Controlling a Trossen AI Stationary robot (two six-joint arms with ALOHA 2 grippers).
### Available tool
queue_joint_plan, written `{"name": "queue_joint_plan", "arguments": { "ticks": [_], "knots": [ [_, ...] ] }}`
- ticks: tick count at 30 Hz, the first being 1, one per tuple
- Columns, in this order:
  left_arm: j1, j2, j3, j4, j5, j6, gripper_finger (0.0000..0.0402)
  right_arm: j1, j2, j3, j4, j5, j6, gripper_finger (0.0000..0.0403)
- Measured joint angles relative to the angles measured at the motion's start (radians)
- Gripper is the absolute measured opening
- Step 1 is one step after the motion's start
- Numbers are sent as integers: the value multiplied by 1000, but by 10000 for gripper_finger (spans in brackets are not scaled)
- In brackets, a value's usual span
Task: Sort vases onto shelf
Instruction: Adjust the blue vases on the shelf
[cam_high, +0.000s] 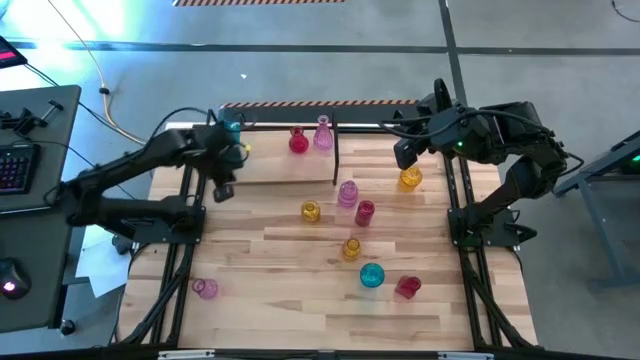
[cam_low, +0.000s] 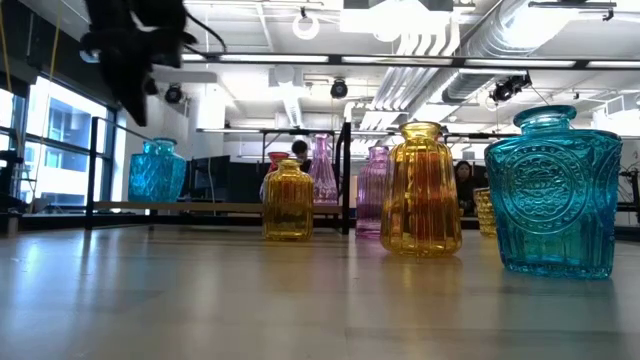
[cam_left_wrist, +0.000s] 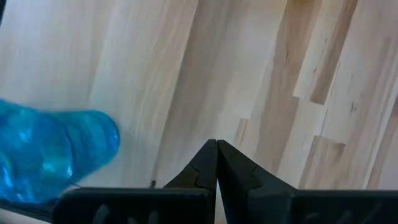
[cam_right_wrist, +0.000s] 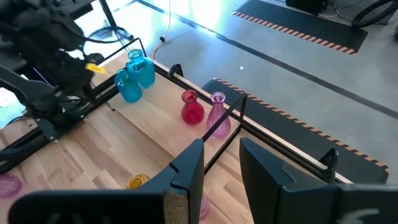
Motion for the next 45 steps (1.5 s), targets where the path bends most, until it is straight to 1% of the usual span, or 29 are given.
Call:
{"name": "queue_joint_plan", "arguments": {
  "ticks": [5,7,11,15,21,24,33,37,41,45],
  "knots": [
    [-6,-188,-79,10,0,-31,0,0,0,0,0,0,-18,87],
    [-5,-243,-105,10,-28,-37,0,0,0,0,0,0,-26,87],
    [-4,-324,-160,51,-89,-13,0,0,0,0,0,7,-38,87],
    [-4,-366,-215,99,-109,-34,0,0,0,0,0,11,-44,87],
    [-4,-346,-221,117,-243,-70,0,0,0,0,0,11,-48,87],
    [-4,-325,-221,118,-271,-80,0,0,0,0,0,11,-60,87],
    [-4,-206,-222,120,-282,-54,0,0,0,0,-1,11,-62,87],
    [-4,-178,-222,127,-305,-7,0,0,0,0,-1,11,-62,87],
    [0,-152,-222,167,-302,-8,0,0,0,0,-1,11,-62,87],
    [27,-127,-222,200,-302,-2,0,0,0,0,-1,11,-62,87]
  ]
}}
